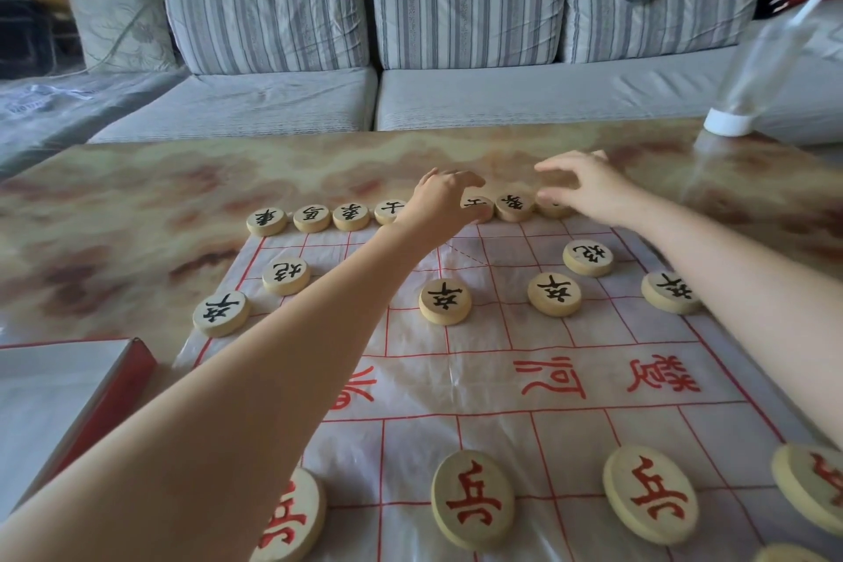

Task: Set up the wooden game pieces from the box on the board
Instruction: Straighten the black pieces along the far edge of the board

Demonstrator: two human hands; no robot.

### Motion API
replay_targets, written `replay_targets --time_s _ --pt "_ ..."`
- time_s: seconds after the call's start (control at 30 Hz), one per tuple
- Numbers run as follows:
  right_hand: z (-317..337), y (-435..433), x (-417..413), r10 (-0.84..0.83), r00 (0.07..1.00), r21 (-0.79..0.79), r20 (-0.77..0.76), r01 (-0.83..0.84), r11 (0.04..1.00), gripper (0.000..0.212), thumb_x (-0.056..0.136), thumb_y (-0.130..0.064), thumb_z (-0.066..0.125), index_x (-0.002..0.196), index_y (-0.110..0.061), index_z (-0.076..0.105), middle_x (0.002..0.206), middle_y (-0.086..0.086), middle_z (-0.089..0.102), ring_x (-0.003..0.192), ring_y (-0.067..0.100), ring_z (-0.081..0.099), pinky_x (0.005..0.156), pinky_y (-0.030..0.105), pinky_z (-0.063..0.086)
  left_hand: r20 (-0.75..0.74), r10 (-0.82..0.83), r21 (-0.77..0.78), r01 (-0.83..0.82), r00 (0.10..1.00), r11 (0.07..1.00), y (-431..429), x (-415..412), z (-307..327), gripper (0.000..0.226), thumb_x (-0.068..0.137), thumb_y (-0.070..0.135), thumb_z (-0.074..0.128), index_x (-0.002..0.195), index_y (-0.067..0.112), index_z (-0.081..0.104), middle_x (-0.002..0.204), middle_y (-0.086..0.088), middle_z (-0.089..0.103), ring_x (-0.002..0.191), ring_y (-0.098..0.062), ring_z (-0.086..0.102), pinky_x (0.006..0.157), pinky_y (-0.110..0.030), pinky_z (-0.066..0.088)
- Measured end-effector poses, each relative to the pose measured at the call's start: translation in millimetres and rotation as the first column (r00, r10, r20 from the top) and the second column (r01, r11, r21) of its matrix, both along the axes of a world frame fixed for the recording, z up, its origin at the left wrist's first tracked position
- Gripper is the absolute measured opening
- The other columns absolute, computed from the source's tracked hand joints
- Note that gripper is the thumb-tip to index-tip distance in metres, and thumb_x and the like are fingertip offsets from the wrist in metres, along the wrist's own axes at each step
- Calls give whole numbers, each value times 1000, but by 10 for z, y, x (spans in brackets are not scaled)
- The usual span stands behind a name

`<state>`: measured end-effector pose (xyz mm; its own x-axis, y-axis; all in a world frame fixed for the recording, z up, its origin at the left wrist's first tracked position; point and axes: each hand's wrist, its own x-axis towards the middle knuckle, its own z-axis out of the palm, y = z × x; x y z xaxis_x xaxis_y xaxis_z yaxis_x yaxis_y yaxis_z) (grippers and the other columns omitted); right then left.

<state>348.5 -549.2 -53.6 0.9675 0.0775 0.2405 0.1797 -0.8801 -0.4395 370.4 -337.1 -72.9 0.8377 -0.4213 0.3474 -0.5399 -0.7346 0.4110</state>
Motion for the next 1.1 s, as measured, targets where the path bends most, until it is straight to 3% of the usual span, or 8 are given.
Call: replay_targets --time_s 0.2,0.4,0.63,0.8,1.1 --pt "55 -627 -134 -116 989 74 -88 123 990 37 85 -17 65 121 -20 60 132 11 52 124 24 46 96 28 33 -52 -43 10 43 998 999 -359 -8 62 42 84 24 64 123 11 55 125 -7 60 119 -24 53 105 -35 35" --pt "3 -616 -199 -47 990 111 -136 62 992 45 82 -10 68 125 -13 58 118 9 59 112 24 53 91 24 34 -62 -68 89 74 996 993 -724 -51 96 43 85 20 61 127 12 53 128 -5 59 120 -20 53 108 -32 31" --pt "-77 -609 -156 -33 990 137 -136 52 989 49 78 -23 73 123 -12 59 121 8 61 97 12 51 86 22 35 -106 -12 67 19 994 998 -867 -18 114 46 83 19 64 127 9 53 128 -7 58 121 -22 51 105 -32 35" --pt "-118 -603 -136 -54 994 105 -94 64 992 46 79 -24 73 122 -12 60 118 8 62 95 13 50 82 22 33 -129 46 10 -45 991 999 -929 -18 75 55 79 40 67 124 11 55 125 -6 60 119 -22 52 103 -31 37" --pt "-155 -559 -116 -122 992 71 -31 124 990 42 77 -22 74 116 -11 63 105 8 60 90 16 50 79 22 34 56 209 145 -215 976 966 -1066 13 2 60 75 61 59 110 12 63 116 -9 61 114 -27 50 100 -32 32"
